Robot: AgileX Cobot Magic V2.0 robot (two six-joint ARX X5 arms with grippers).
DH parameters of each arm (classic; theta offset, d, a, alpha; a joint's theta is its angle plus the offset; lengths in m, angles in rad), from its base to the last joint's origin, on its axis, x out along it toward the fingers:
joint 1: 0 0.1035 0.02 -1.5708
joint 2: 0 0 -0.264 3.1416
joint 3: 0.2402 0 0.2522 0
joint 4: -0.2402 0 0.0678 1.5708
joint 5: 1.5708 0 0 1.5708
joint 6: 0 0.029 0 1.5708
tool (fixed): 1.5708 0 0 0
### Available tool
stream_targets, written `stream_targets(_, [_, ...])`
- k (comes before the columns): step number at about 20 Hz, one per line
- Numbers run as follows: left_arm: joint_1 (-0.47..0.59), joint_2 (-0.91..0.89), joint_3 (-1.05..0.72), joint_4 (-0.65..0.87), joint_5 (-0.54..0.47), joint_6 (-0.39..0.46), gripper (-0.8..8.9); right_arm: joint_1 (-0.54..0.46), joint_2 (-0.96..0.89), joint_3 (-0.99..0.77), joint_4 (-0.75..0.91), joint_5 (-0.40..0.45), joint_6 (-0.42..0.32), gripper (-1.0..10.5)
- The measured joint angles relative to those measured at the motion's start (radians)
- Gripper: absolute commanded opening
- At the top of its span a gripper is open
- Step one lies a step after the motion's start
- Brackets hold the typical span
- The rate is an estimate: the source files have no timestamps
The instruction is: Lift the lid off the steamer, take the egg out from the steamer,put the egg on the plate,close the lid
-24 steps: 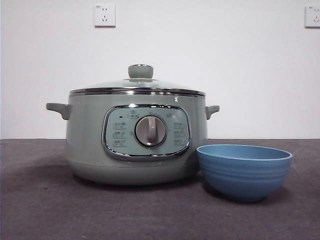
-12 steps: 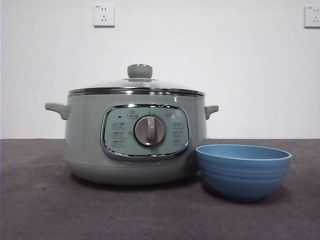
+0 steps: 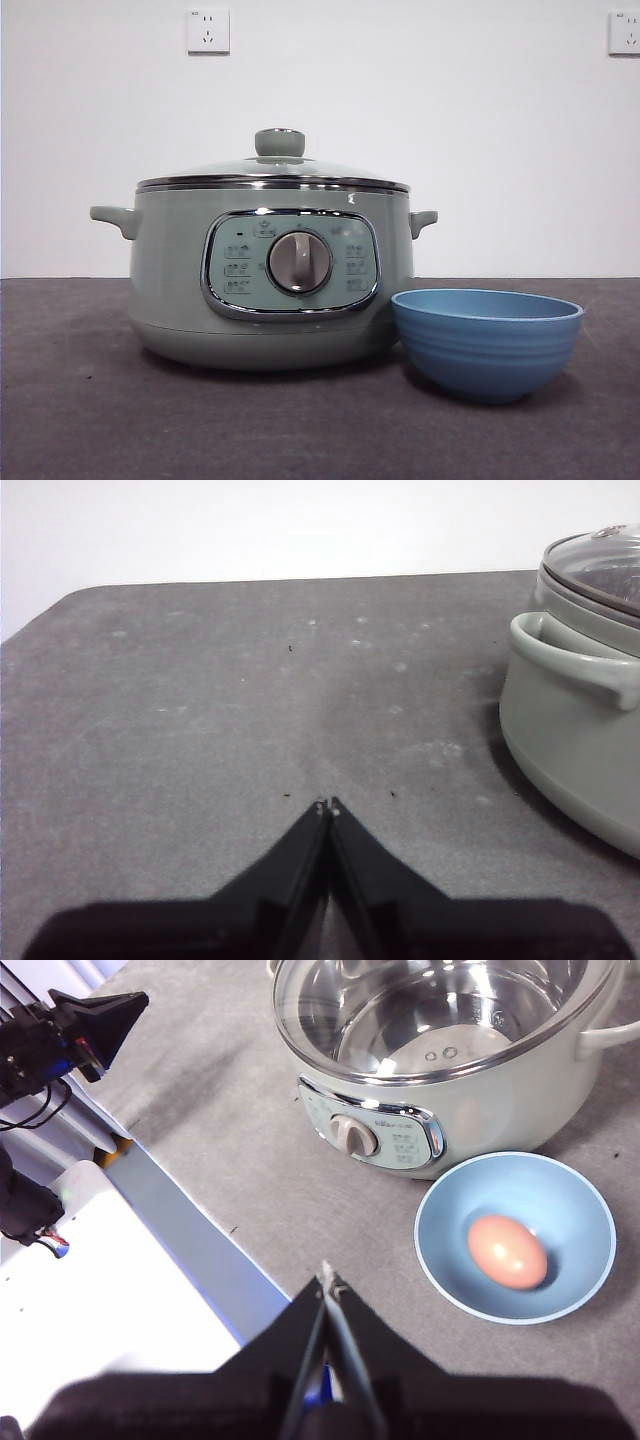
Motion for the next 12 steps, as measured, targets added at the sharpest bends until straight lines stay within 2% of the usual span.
stream_targets(12, [0.000, 0.000, 0.000, 0.000, 0.000, -0.010, -0.03, 0.000, 0.000, 0.000, 0.000, 0.000, 0.000, 0.0])
